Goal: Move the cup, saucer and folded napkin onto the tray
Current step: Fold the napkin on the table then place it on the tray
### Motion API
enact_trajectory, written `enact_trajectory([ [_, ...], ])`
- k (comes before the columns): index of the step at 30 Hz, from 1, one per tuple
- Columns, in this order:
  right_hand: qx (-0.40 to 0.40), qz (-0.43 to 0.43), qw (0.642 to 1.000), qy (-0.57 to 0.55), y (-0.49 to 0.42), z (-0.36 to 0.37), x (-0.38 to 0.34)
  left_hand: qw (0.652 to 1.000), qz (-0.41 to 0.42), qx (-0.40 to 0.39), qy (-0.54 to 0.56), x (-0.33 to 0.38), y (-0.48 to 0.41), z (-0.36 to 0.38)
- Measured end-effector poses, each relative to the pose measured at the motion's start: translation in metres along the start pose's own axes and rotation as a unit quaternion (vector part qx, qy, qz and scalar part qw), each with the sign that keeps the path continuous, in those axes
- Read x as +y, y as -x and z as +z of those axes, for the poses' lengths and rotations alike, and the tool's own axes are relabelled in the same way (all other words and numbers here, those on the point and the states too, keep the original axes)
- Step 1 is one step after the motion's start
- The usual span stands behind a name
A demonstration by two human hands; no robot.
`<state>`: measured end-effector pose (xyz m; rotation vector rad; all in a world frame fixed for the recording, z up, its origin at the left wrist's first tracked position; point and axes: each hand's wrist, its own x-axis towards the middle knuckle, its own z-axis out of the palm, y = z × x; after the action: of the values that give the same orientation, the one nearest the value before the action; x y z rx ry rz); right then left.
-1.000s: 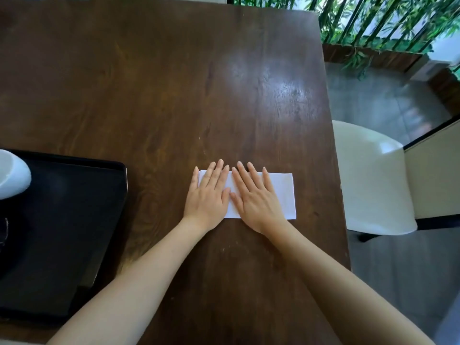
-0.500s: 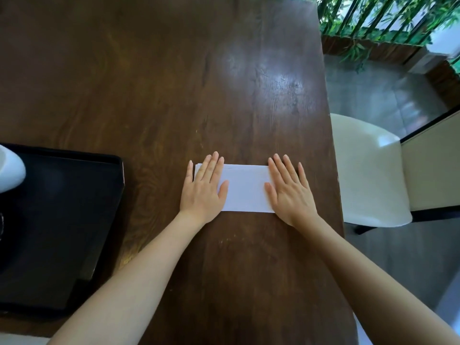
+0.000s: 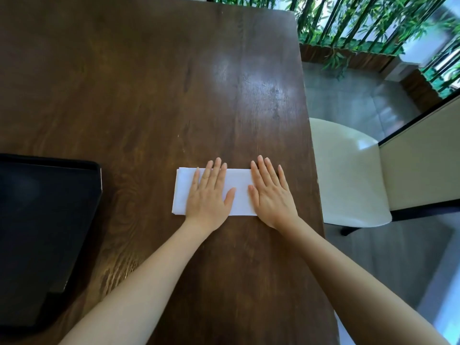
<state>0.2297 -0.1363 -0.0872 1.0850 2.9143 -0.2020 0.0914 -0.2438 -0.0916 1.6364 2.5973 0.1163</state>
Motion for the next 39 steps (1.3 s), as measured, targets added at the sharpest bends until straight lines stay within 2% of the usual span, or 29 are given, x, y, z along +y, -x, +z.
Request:
enact_trajectory([
  [5,-0.020,-0.003,1.000,-0.006,0.002,-0.001,0.002,1.000,-0.007,-0.011,-0.009,-0.015,0.009,0.000],
  [10,-0.057,-0.016,0.998,0.005,0.017,-0.010,0.002,0.999,0.041,-0.029,-0.005,-0.025,0.005,-0.004],
  [15,-0.070,-0.132,0.987,0.065,0.051,-0.033,0.006,0.994,0.098,-0.051,-0.015,-0.038,-0.003,-0.004],
  [19,0.001,-0.223,0.972,0.075,0.060,-0.047,-0.002,0.988,0.138,-0.064,-0.023,-0.044,-0.009,-0.005],
  [23,-0.050,-0.251,0.949,0.186,0.064,-0.048,-0.019,0.984,0.158,-0.077,-0.023,-0.047,-0.013,-0.008],
  [28,-0.076,-0.232,0.925,0.292,0.074,-0.054,-0.043,0.978,0.190,-0.083,-0.012,-0.052,-0.017,-0.009],
  [32,-0.093,-0.179,0.944,0.262,0.088,-0.051,-0.074,0.956,0.266,-0.119,-0.033,-0.065,-0.029,-0.019],
  [34,-0.090,-0.151,0.949,0.261,0.092,-0.049,-0.090,0.951,0.287,-0.100,-0.053,-0.067,-0.029,-0.022],
  [36,-0.088,-0.145,0.949,0.266,0.097,-0.046,-0.103,0.962,0.266,-0.056,-0.040,-0.061,-0.016,-0.018],
  [39,-0.068,-0.151,0.950,0.263,0.103,-0.038,-0.116,0.973,0.213,-0.086,-0.003,-0.049,0.010,-0.010],
])
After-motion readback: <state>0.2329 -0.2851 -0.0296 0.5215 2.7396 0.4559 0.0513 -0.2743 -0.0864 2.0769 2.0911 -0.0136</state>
